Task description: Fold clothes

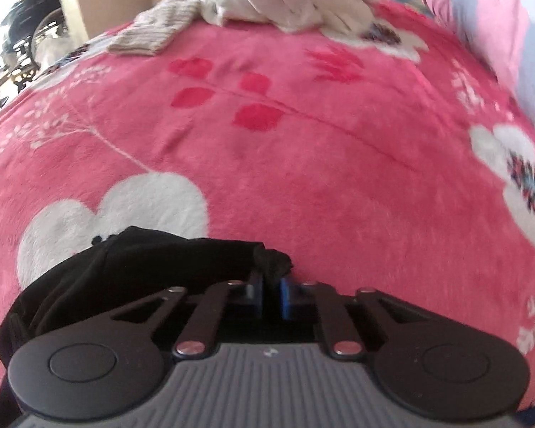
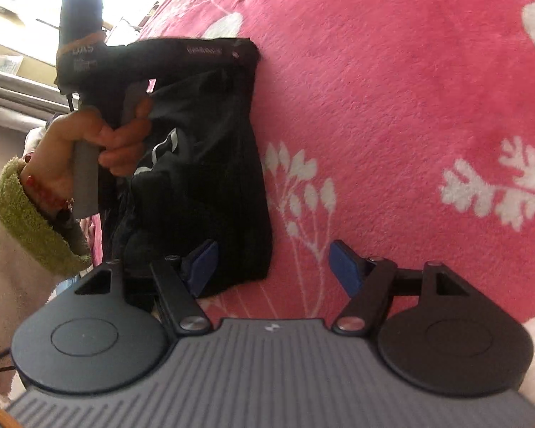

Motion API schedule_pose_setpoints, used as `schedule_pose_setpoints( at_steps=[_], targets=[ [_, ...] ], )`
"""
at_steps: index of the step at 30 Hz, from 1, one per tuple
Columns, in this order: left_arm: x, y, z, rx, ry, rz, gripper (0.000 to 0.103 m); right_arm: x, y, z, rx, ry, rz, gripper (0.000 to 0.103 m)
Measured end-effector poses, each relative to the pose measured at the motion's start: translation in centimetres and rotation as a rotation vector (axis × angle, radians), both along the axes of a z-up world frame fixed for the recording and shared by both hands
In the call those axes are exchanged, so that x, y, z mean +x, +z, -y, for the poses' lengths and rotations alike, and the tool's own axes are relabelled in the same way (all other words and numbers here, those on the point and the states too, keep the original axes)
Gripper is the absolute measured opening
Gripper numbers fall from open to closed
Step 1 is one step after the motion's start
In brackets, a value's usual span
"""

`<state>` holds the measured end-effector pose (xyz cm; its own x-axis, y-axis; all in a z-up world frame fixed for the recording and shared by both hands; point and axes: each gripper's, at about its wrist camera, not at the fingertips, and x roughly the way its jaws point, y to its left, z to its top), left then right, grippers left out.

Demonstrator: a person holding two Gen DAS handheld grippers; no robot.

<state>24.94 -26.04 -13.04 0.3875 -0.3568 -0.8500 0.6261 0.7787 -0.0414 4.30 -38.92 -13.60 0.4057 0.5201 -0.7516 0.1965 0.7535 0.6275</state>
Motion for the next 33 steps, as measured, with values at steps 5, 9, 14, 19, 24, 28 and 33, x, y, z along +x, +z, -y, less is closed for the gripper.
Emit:
schedule_pose_setpoints(
  at_steps=[5,9,14,19,24,28,33],
  targets=[
    [0.2,2.3,-3.3,-0.155,0.085,0.028,0.005,0.4,-0.5,0.7,0.080,-0.077,0.009,0.070],
    [0.6,3.7,-5.1,-0.207,0.137,0.038,0.005,1.7,-2.1,0.8,0.195,-0.157,-0.015,0.070],
    [0.3,5.3,-7.1,-0.245,0.198,0.065,0.005,3.0,-2.4,-0.3,0.205,-0.190,0.021,0.066],
    [-1.2,9.3,-10.4,-0.314,0.288,0.147,0.005,3.3,-1.4,-2.7,0.091,-0.135,0.107,0.005],
    [-5.2,15.9,-15.0,-0.396,0.391,0.293,0.005,2.6,4.7,-4.8,-0.210,-0.059,0.361,0.003],
    [-9.7,22.6,-18.7,-0.457,0.460,0.448,0.005,1.9,12.6,-6.0,-0.439,-0.030,0.642,0.003],
    [-16.7,31.8,-22.1,-0.545,0.515,0.685,0.005,-0.1,22.9,-8.5,-0.621,0.012,0.995,0.003]
  ],
)
